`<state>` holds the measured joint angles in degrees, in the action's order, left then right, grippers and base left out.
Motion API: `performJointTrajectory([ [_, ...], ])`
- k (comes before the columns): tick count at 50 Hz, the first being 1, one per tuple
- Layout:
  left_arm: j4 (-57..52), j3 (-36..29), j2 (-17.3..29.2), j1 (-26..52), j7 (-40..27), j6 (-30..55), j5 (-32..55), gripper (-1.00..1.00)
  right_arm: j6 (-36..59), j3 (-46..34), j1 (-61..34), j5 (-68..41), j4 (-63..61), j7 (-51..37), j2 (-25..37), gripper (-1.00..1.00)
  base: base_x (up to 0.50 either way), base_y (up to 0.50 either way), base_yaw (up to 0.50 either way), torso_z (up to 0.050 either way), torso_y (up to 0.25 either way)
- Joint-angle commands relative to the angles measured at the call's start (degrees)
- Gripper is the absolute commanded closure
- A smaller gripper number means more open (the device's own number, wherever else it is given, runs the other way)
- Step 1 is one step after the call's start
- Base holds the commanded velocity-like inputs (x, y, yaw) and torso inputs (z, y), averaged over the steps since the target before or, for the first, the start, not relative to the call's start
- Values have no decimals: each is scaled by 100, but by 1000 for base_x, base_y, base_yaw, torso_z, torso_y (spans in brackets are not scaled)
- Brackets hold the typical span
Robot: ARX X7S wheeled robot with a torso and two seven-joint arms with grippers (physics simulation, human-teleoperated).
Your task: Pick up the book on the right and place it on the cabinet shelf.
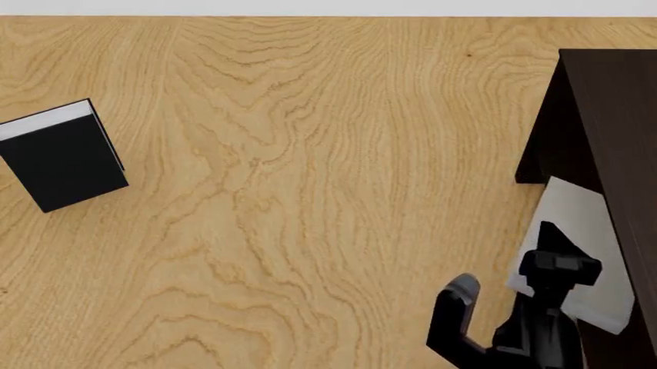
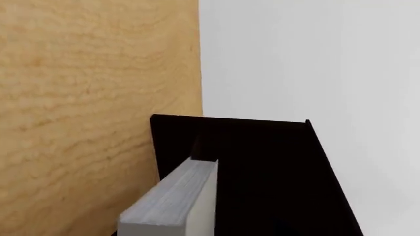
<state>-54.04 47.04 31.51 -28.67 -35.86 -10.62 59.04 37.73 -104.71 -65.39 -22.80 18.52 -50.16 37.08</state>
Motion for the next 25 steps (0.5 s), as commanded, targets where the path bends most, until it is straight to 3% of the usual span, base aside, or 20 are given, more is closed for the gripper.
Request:
performJointTrajectory([
  [1,-25,26,4,-9,-10,10,33,-100,86,-59,-118,57,-697,90,170,-100,0,0,0,0,0],
  [10,-34,39,-10,-12,5,0,55,-100,27,-53,-283,-130,-1388,429,406,-100,0,0,0,0,0],
  [25,-15,28,-48,15,49,-21,58,-100,-29,-82,-343,20,-1419,439,313,-100,0,0,0,0,0],
])
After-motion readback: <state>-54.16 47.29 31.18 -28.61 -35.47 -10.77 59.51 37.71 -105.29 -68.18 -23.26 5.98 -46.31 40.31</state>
